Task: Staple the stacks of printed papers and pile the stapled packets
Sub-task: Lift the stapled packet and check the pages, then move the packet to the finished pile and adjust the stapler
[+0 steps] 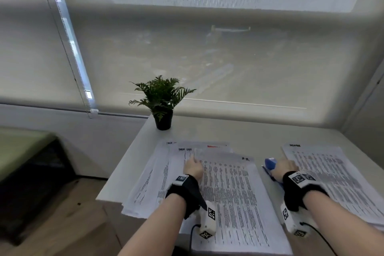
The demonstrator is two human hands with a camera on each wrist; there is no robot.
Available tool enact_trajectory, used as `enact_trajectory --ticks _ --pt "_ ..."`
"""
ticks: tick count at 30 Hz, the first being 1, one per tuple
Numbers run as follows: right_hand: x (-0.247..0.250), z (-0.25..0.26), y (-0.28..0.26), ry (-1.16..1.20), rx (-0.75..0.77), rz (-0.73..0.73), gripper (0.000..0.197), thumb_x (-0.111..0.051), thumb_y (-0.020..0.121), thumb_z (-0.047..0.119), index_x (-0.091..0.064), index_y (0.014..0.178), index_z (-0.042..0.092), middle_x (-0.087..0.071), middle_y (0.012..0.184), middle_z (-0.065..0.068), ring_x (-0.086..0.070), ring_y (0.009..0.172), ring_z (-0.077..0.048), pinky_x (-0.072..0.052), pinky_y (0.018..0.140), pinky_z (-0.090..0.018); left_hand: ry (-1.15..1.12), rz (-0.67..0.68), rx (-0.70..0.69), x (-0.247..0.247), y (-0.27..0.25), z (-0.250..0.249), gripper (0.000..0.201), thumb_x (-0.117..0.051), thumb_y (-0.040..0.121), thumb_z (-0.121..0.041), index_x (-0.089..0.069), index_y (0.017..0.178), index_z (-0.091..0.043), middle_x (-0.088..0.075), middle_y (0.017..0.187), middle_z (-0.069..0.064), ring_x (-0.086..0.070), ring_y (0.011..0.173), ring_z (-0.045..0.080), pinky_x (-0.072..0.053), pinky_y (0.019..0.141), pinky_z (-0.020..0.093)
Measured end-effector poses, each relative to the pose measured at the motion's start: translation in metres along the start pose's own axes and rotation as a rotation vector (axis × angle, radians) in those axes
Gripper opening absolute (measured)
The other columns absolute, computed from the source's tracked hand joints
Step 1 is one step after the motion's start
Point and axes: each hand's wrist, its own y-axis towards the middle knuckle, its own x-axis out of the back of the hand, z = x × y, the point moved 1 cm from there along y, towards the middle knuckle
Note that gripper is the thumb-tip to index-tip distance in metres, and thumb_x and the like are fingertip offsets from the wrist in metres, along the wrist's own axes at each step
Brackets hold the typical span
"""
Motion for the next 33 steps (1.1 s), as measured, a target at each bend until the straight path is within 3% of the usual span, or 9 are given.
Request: enact_trajectory --ticks 2,4,7,10,13,18,24,28,33 --pt "0.015 0.01 -0.002 0.213 -0.045 -0.055 0.05 -0.052 0.094 0.034 -0.049 0.131 0.001 -0.051 0.133 -0.024 -0.051 0.121 -0.035 -0.043 0.092 -0.034 -0.002 -0.016 -0.021 -0.002 -0.002 0.003 0.028 -0.032 0.101 -0.019 -0.055 0.114 -0.01 -0.06 0.112 0.021 -0.058 0.084 0.027 -0.048 0.076 0.034" --pt "0.039 0.027 -0.002 0.474 -0.063 -0.149 0.054 -0.059 0.091 0.027 -0.043 0.13 -0.007 -0.049 0.131 -0.029 -0.052 0.12 -0.04 -0.043 0.095 -0.039 0.005 -0.039 -0.03 -0.004 -0.003 0.006 0.026 -0.031 0.102 -0.023 -0.047 0.082 -0.015 -0.054 0.09 0.008 -0.049 0.074 0.018 -0.042 0.071 0.032" --pt "0.066 0.075 -0.001 0.824 0.052 -0.14 0.057 -0.072 0.08 0.03 -0.052 0.12 -0.005 -0.059 0.123 -0.024 -0.059 0.111 -0.039 -0.048 0.095 -0.042 -0.032 -0.037 -0.061 -0.005 -0.003 0.008 0.022 -0.032 0.102 -0.022 -0.05 0.099 -0.011 -0.053 0.09 0.007 -0.043 0.067 0.011 -0.041 0.065 0.027" --pt "0.056 0.128 0.013 1.037 0.144 -0.036 0.076 -0.082 0.051 0.045 -0.058 0.108 0.001 -0.066 0.111 -0.024 -0.066 0.097 -0.039 -0.054 0.085 -0.055 -0.04 -0.04 -0.064 -0.005 -0.001 0.01 0.016 -0.033 0.102 -0.021 -0.045 0.095 -0.014 -0.05 0.089 0.003 -0.047 0.079 0.017 -0.038 0.073 0.028" --pt "0.02 0.166 0.024 1.088 0.176 0.063 0.099 -0.078 0.03 0.054 -0.059 0.111 0.001 -0.067 0.109 -0.02 -0.067 0.095 -0.036 -0.056 0.081 -0.054 -0.048 -0.06 -0.068 -0.006 0.0 0.014 0.015 -0.034 0.101 -0.02 -0.044 0.09 -0.017 -0.051 0.094 0.003 -0.048 0.086 0.018 -0.034 0.075 0.024" --pt "0.005 0.188 -0.014 0.982 0.145 0.118 0.061 -0.082 0.067 0.033 -0.058 0.113 0.002 -0.065 0.111 -0.017 -0.065 0.1 -0.035 -0.055 0.085 -0.051 -0.064 -0.066 -0.039 -0.007 0.002 0.018 0.031 -0.036 0.099 -0.019 -0.034 0.068 -0.023 -0.048 0.078 -0.001 -0.048 0.084 0.02 -0.034 0.073 0.026" --pt "-0.005 0.196 -0.014 0.877 0.177 0.213 0.053 -0.081 0.067 0.036 -0.054 0.101 0.005 -0.067 0.11 -0.017 -0.066 0.096 -0.034 -0.056 0.086 -0.046 -0.101 -0.051 -0.086 -0.008 0.001 0.017 0.017 -0.033 0.1 -0.02 -0.044 0.09 -0.013 -0.052 0.09 0.003 -0.049 0.085 0.02 -0.034 0.074 0.026" --pt "-0.01 0.205 -0.02 0.821 0.24 0.197 0.053 -0.07 0.081 0.04 -0.044 0.115 0.008 -0.055 0.105 -0.009 -0.059 0.095 -0.029 -0.046 0.077 -0.032 -0.114 -0.058 -0.079 -0.009 0.003 0.019 0.028 -0.035 0.1 -0.019 -0.035 0.071 -0.02 -0.047 0.075 -0.001 -0.046 0.079 0.02 -0.033 0.072 0.027" --pt "-0.022 0.212 -0.019 0.79 0.331 0.202 0.044 -0.059 0.084 0.056 -0.049 0.068 0.016 -0.06 0.084 -0.01 -0.057 0.077 -0.025 -0.043 0.074 -0.03 -0.186 -0.036 -0.079 -0.009 0.004 0.022 0.021 -0.038 0.099 -0.022 -0.043 0.081 -0.013 -0.056 0.087 0.007 -0.049 0.08 0.02 -0.038 0.074 0.03"
